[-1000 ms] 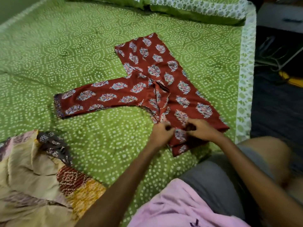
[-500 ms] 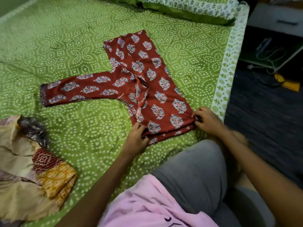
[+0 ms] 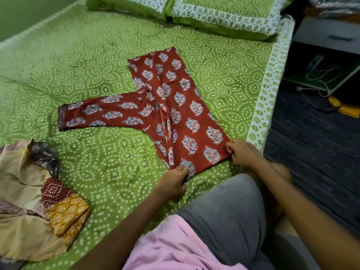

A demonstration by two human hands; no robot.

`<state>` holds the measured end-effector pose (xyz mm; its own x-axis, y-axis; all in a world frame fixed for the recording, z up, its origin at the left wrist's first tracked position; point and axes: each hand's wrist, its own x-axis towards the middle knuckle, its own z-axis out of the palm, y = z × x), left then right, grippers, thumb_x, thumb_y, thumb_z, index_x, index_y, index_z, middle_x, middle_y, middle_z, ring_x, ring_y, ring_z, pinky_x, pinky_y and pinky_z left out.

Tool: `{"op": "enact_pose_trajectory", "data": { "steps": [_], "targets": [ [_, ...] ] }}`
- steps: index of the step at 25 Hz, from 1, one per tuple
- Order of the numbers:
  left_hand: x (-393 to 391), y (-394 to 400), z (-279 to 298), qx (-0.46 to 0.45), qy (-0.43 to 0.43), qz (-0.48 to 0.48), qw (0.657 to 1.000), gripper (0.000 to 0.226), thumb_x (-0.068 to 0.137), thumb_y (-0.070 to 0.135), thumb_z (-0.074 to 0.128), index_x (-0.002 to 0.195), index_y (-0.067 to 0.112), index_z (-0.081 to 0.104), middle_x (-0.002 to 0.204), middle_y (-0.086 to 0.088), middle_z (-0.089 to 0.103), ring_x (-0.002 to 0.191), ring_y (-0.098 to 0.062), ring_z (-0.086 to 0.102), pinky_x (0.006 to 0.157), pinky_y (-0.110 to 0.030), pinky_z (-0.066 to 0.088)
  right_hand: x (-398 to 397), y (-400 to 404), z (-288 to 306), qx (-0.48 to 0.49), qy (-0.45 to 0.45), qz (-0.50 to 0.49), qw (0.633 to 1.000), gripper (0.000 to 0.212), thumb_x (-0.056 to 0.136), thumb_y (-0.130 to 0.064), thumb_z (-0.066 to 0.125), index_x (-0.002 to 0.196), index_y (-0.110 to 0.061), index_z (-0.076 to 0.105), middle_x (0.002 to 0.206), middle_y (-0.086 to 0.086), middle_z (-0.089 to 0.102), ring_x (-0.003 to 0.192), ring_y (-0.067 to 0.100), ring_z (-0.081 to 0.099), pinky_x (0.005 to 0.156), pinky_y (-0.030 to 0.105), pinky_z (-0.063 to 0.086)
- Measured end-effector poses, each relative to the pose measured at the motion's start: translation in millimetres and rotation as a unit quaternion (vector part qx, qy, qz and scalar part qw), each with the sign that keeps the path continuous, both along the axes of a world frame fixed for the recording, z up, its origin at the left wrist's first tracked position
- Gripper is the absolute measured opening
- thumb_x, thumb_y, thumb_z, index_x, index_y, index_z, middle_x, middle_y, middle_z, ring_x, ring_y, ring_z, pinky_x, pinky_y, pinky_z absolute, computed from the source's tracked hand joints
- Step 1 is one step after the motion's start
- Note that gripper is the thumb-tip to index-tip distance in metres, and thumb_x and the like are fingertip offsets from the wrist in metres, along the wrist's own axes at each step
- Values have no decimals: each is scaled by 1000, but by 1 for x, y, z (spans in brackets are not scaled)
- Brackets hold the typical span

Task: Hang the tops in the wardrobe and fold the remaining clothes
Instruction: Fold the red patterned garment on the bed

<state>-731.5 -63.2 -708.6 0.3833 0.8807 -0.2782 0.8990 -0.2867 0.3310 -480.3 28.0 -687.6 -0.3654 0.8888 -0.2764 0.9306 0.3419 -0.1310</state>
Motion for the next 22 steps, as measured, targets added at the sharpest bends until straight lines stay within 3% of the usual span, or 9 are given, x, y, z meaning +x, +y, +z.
{"op": "enact_pose_trajectory", "data": {
  "steps": [3,5,8,11,14,16,19,22],
  "targets": [
    [-5,15,14,23,-70,19,997,23,81,28,56,93,9,60,94,-8,63,84,-22,58,71,-28,46,-15,9,16,15,-35,-17,999,12,81,-24,55,87,-16,48,94,1,44,90,15,43,77,27,36],
    [-9,34,19,81,-126,70,986,21,85,25,54,94,9,61,92,-6,62,82,-18,56,77,-33,50,-38,14,16,68,14,-30,997,19,85,-27,54,99,-13,52,105,3,46,101,18,45,89,31,39],
    [-17,80,12,135,-111,123,977,26,88,21,54,109,5,56,106,-7,54,99,-18,50,91,-31,43,-89,27,2,70,130,-33,988,31,91,-17,50,121,-8,51,129,6,47,119,22,43,103,36,35],
    [-34,129,0,79,-90,258,959,42,86,27,59,117,2,48,118,-12,45,110,-25,44,99,-35,37,-135,39,-24,-10,125,-29,992,48,96,-28,46,138,-7,39,148,9,33,138,24,26,116,39,18],
    [-55,169,1,5,-287,433,854,31,87,23,60,110,6,49,106,-9,53,98,-23,53,83,-31,44,-158,50,-45,-9,152,-18,988,50,99,-32,38,145,-14,32,153,3,27,143,20,19,117,37,7],
    [-65,198,5,-61,-406,486,772,24,90,18,58,109,4,51,93,-5,59,83,-19,58,68,-26,49,-163,63,-50,53,197,-32,979,42,98,-25,39,139,-13,43,142,5,45,133,23,36,112,37,21],
    [-76,237,8,-164,-539,505,654,16,91,13,57,101,1,57,78,-3,62,63,-10,58,54,-19,47,-173,89,-49,108,233,-75,964,27,94,-10,43,117,-8,58,106,7,61,97,23,54,83,36,44],
    [-91,275,10,-211,-609,519,562,6,93,13,55,91,7,55,60,0,59,38,-4,49,36,-14,39,-182,114,-51,86,297,-153,939,18,94,-7,46,102,-7,62,85,3,64,74,21,58,63,29,41]
  ]
}}
